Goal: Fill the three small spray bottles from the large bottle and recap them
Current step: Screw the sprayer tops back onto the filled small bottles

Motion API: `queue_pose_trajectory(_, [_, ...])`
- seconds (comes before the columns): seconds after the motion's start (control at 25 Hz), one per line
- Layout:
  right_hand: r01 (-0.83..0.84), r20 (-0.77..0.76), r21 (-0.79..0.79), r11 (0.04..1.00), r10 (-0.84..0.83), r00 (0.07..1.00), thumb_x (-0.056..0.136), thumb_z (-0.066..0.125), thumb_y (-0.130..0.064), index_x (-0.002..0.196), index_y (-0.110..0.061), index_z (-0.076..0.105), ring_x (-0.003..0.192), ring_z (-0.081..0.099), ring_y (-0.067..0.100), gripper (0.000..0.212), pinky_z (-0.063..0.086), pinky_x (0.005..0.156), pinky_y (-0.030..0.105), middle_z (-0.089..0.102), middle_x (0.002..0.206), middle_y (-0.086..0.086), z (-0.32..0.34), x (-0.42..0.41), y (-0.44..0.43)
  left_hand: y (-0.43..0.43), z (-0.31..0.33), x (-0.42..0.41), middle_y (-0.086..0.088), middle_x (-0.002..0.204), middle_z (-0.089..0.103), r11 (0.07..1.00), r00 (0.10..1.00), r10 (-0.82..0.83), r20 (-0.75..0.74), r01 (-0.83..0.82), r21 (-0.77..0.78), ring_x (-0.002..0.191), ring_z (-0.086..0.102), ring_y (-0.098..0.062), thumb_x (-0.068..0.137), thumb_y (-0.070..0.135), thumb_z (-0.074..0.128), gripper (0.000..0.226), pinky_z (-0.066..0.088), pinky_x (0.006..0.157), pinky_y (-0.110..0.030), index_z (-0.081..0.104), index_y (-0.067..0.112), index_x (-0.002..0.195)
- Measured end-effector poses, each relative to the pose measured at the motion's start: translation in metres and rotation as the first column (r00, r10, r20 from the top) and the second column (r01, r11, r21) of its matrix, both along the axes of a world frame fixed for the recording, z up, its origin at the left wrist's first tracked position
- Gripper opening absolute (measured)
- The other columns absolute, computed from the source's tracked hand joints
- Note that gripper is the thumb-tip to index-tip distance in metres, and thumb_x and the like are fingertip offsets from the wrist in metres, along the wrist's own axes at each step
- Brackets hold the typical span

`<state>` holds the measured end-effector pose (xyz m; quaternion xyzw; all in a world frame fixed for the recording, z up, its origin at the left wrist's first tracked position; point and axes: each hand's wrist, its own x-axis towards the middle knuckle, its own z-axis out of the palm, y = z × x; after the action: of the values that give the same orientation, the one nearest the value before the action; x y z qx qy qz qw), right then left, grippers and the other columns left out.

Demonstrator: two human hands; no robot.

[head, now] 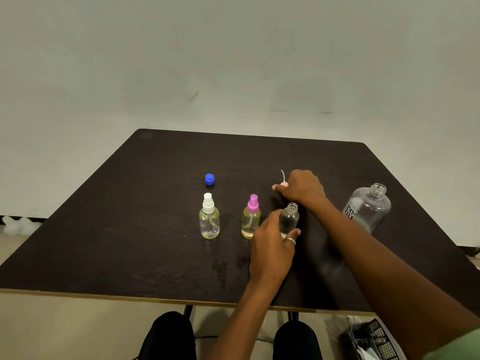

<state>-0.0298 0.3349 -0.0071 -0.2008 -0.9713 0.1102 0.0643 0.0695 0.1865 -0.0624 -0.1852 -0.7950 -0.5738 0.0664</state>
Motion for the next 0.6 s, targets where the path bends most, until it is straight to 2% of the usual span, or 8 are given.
queue_pose_trajectory(0.08, [0.002, -0.018, 0.042, 0.999, -0.001, 1.0, 0.079, 0.067, -0.052, 0.078, -0.014, 0.057, 0.073, 0.062, 0.023, 0.04, 0.055, 0.069, 0.038, 0.061, 0.077, 0.004, -0.005, 0.0, -0.004, 0.0, 0.0, -0.001, 0.008, 0.11, 0.069, 1.0, 1.0, -0.006, 0.001, 0.006, -0.001, 0.1, 0.065, -0.004, 0.083, 0.025, 0.078, 0.043, 0.056, 0.086, -0.026, 0.061, 0.023, 0.122])
queue_pose_trajectory(0.16, [-0.009, -0.018, 0.072, 0.997, 0.01, 1.0, 0.081, 0.067, -0.04, 0.086, -0.011, 0.062, 0.075, 0.062, 0.025, 0.03, 0.056, 0.071, 0.041, 0.063, 0.081, 0.006, -0.006, -0.001, -0.005, -0.001, -0.001, -0.001, 0.009, 0.109, 0.069, 1.0, 1.0, -0.007, 0.002, 0.007, -0.005, 0.099, 0.065, -0.004, 0.083, 0.025, 0.078, 0.042, 0.055, 0.086, -0.025, 0.061, 0.023, 0.121])
queue_pose_trajectory(0.32, [-0.046, -0.053, 0.048, 0.998, 0.049, 0.997, 0.078, 0.063, -0.027, 0.086, -0.012, 0.061, 0.076, 0.062, 0.027, 0.017, 0.056, 0.07, 0.04, 0.064, 0.084, 0.008, 0.012, 0.005, -0.005, -0.001, 0.0, 0.0, 0.008, 0.109, 0.069, 1.0, 1.0, -0.007, -0.008, 0.007, -0.004, 0.099, 0.065, -0.005, 0.082, 0.024, 0.079, 0.043, 0.055, 0.085, -0.024, 0.061, 0.023, 0.121])
queue_pose_trajectory(0.4, [-0.11, -0.088, 0.038, 0.993, 0.113, 0.99, 0.077, 0.064, -0.028, 0.087, -0.016, 0.06, 0.075, 0.061, 0.023, 0.016, 0.056, 0.069, 0.038, 0.065, 0.084, 0.005, 0.033, 0.014, -0.005, -0.001, -0.001, -0.001, 0.007, 0.111, 0.069, 1.0, 1.0, -0.009, -0.004, 0.009, -0.016, 0.1, 0.065, -0.006, 0.083, 0.026, 0.079, 0.045, 0.055, 0.086, -0.025, 0.06, 0.022, 0.123])
queue_pose_trajectory(0.6, [-0.314, -0.056, 0.043, 0.948, 0.316, 0.947, 0.077, 0.07, -0.025, 0.093, -0.021, 0.069, 0.082, 0.059, 0.011, 0.016, 0.047, 0.068, 0.025, 0.066, 0.091, -0.006, 0.121, 0.072, -0.008, -0.002, -0.003, -0.003, 0.004, 0.11, 0.07, 1.0, 1.0, -0.004, -0.002, 0.004, -0.021, 0.098, 0.066, -0.009, 0.082, 0.029, 0.079, 0.046, 0.056, 0.084, -0.027, 0.061, 0.021, 0.123])
